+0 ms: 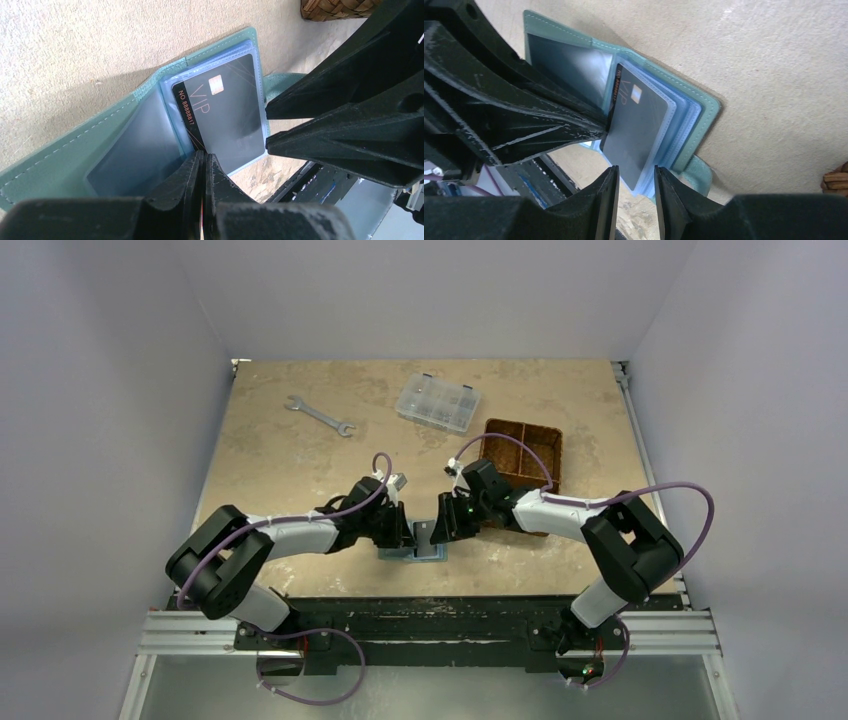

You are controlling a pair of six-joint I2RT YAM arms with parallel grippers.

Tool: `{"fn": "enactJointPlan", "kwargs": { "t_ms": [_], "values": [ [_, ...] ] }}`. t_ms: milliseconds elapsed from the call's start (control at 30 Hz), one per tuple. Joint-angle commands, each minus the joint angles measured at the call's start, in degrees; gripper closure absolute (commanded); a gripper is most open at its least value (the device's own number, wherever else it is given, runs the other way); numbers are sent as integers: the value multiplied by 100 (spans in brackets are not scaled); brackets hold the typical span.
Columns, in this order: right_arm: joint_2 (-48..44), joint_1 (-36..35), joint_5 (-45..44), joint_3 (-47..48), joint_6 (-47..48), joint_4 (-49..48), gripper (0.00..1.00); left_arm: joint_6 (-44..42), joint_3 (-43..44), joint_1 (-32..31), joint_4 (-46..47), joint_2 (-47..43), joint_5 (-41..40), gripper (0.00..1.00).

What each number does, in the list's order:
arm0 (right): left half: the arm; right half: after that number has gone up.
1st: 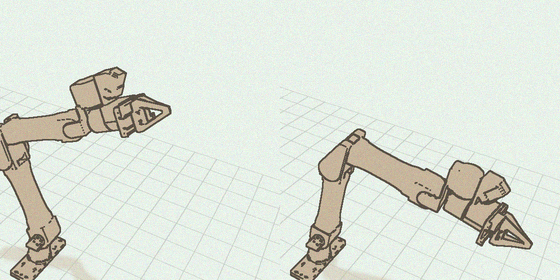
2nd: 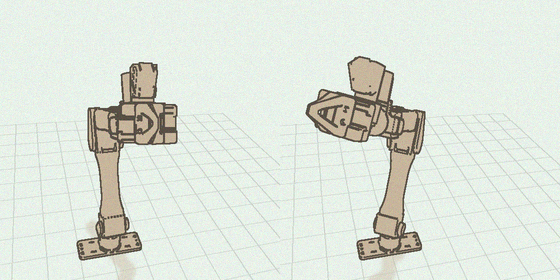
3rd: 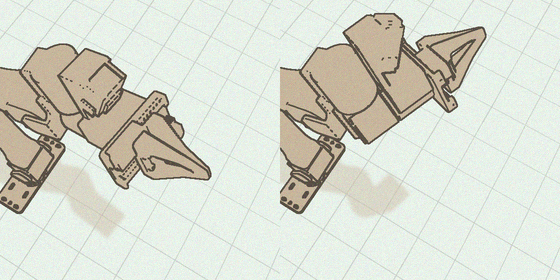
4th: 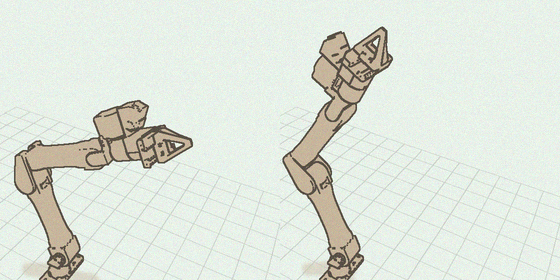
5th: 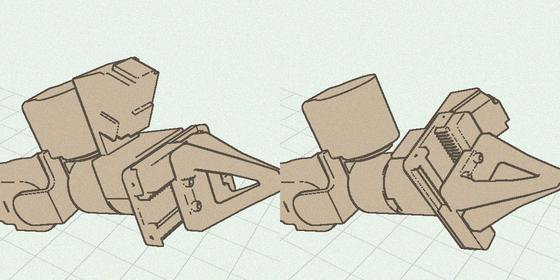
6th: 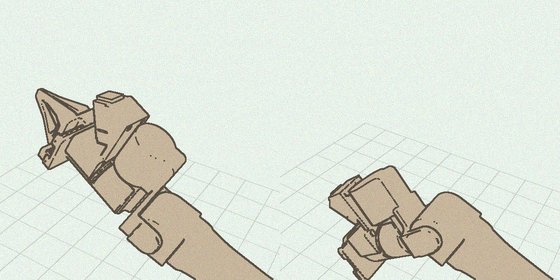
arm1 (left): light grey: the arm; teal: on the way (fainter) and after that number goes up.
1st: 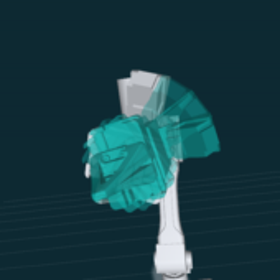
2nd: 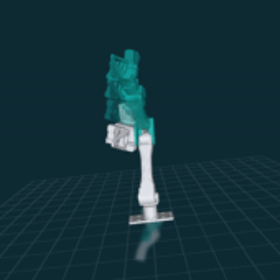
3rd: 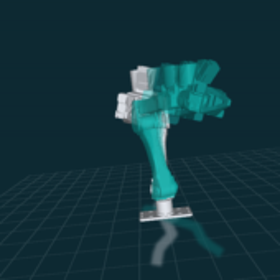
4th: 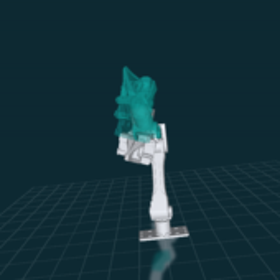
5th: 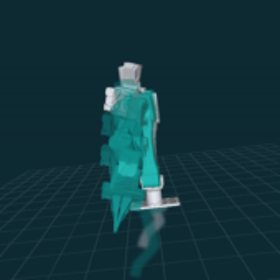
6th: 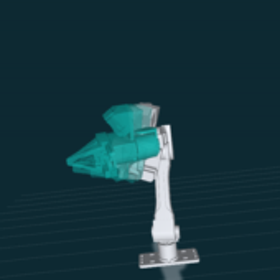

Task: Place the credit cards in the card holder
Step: Insert the credit card into the card holder, then turn over the card slot in the card holder.

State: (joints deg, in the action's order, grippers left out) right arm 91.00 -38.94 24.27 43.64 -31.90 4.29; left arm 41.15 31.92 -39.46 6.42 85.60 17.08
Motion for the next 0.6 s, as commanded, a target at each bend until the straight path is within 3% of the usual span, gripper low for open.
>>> {"fn": "enactJointPlan", "kwargs": {
  "t_ms": [0, 567],
  "values": [
    [-104, 18, 359, 14, -117, -369, 61, -80, -174, -11, 47, 171, -265, 100],
    [-69, 22, 43, -51, 17, -45, 55, -63, -266, -18, 112, 123, -213, 100]
  ]
}}
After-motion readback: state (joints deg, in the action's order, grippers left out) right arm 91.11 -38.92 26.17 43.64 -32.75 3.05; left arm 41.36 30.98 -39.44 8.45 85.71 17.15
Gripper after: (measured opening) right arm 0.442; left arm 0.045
